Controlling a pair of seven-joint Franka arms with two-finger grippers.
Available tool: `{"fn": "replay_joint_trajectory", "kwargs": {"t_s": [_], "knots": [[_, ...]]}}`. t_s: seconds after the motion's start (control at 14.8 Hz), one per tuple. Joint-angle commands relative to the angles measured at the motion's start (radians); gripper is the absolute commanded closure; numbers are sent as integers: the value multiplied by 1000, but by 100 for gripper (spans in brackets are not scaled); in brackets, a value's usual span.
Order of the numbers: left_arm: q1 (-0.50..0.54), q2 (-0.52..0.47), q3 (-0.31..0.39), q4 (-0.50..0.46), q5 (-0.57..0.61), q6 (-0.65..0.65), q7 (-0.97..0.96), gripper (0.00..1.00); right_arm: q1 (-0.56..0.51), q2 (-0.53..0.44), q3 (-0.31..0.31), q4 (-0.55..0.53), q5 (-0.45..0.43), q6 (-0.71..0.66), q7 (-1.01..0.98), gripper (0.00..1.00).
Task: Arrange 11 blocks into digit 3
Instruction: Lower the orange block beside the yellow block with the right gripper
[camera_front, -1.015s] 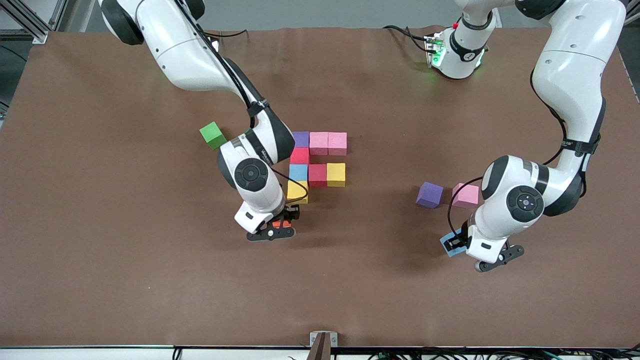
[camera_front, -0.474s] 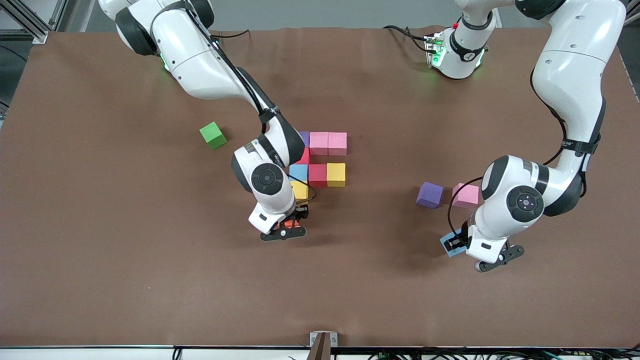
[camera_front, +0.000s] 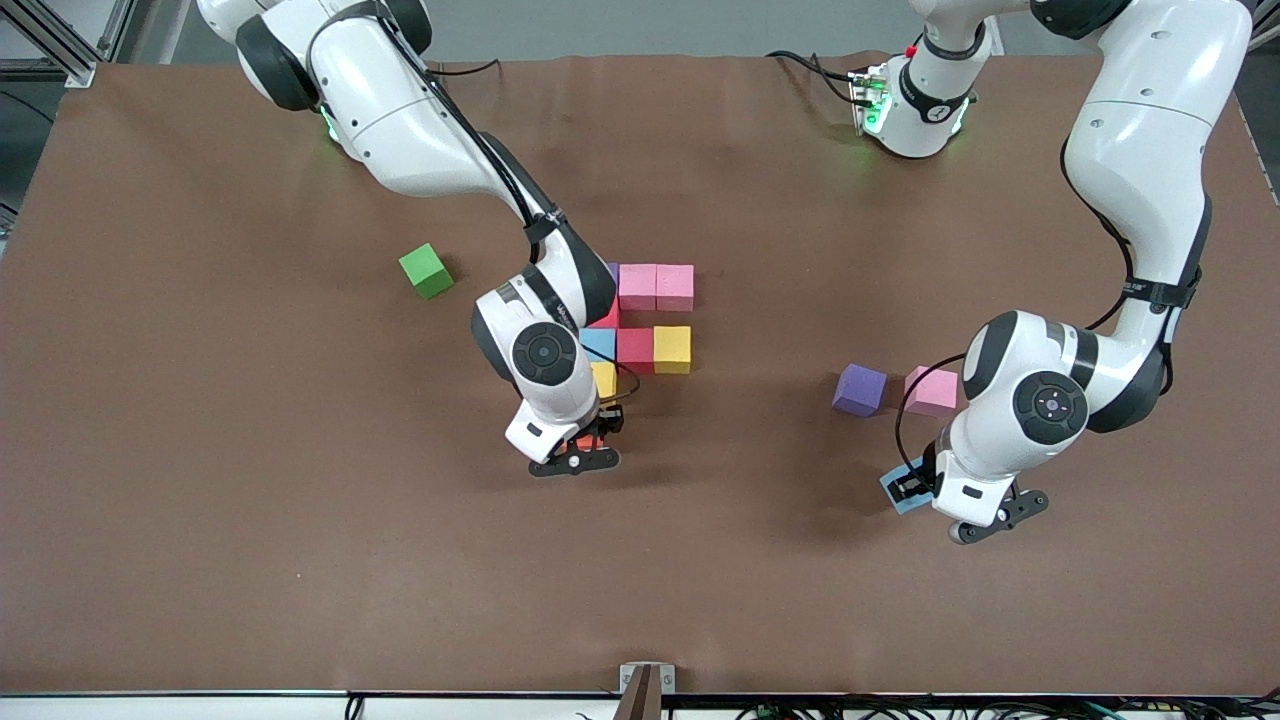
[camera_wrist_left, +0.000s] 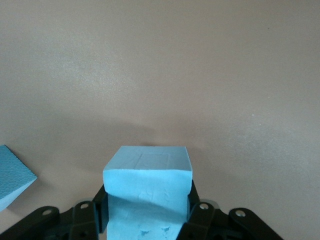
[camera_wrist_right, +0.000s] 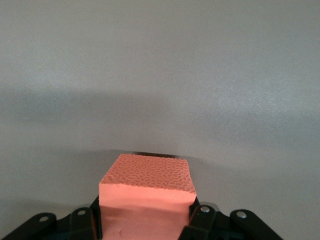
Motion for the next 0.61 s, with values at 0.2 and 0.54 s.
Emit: {"fn": "replay_joint_trajectory", "kwargs": {"t_s": [0.2,0.54], "knots": [[-3,-2,1,8,2,-11,-14,49,15,15,-5,16,5,-5,23,100],[-3,0,1,8,2,-11,-14,49,29,21,-7,16,5,-5,27,100]]}}
